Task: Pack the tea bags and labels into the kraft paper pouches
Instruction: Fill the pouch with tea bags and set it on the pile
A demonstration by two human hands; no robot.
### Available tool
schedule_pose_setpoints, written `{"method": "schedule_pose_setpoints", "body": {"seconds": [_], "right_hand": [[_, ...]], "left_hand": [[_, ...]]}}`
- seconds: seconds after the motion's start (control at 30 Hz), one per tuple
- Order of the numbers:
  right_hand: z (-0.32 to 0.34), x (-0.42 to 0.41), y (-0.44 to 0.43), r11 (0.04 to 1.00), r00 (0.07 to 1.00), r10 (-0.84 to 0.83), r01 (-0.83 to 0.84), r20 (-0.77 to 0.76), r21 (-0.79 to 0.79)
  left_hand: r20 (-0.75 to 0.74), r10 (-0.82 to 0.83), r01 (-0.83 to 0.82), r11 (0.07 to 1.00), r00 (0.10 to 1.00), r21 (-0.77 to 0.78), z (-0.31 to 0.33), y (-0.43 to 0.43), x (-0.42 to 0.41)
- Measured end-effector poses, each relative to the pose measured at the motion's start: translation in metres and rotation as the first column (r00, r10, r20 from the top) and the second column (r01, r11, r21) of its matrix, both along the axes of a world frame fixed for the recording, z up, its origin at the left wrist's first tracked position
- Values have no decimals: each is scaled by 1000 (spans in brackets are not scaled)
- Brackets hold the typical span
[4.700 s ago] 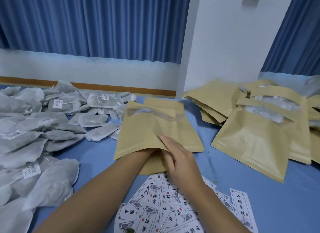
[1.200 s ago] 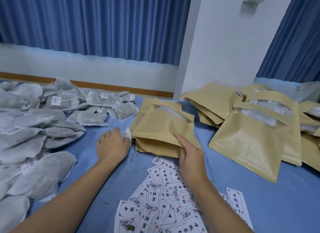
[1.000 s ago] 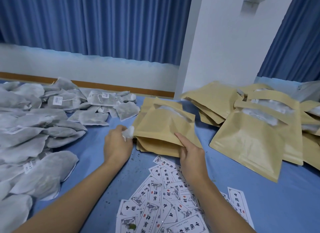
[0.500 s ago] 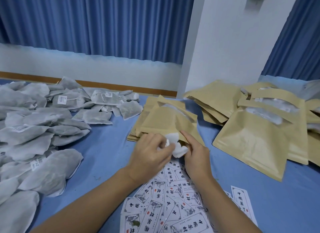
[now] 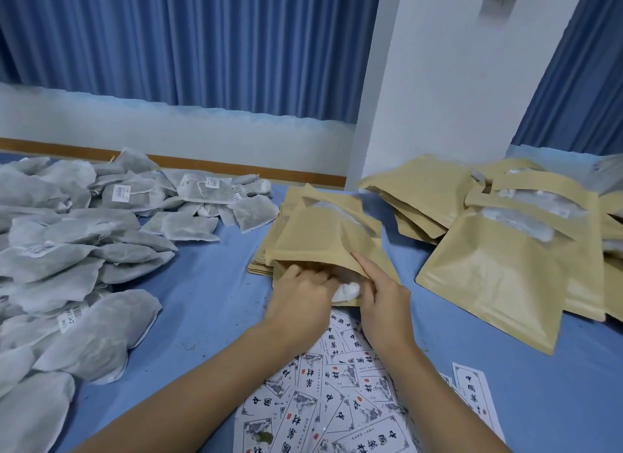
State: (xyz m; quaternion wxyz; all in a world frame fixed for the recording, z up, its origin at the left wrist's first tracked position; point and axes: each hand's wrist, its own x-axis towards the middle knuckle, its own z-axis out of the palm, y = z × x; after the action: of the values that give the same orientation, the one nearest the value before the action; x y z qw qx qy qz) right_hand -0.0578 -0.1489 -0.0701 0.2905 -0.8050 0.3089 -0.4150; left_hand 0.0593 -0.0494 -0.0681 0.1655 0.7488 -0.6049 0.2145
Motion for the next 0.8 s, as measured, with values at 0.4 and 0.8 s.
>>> {"method": "schedule_pose_setpoints", "body": {"seconds": [0.4,0.8], "right_hand": [[-3,0,4,999,998,39,-38,50,-21],[-2,-2,0,1000,1000,8,-8,3,0]], "left_hand": [[-423,140,45,916,895,398,24,-82,26],[-429,20,137,933,903,332,14,-71,15]]}}
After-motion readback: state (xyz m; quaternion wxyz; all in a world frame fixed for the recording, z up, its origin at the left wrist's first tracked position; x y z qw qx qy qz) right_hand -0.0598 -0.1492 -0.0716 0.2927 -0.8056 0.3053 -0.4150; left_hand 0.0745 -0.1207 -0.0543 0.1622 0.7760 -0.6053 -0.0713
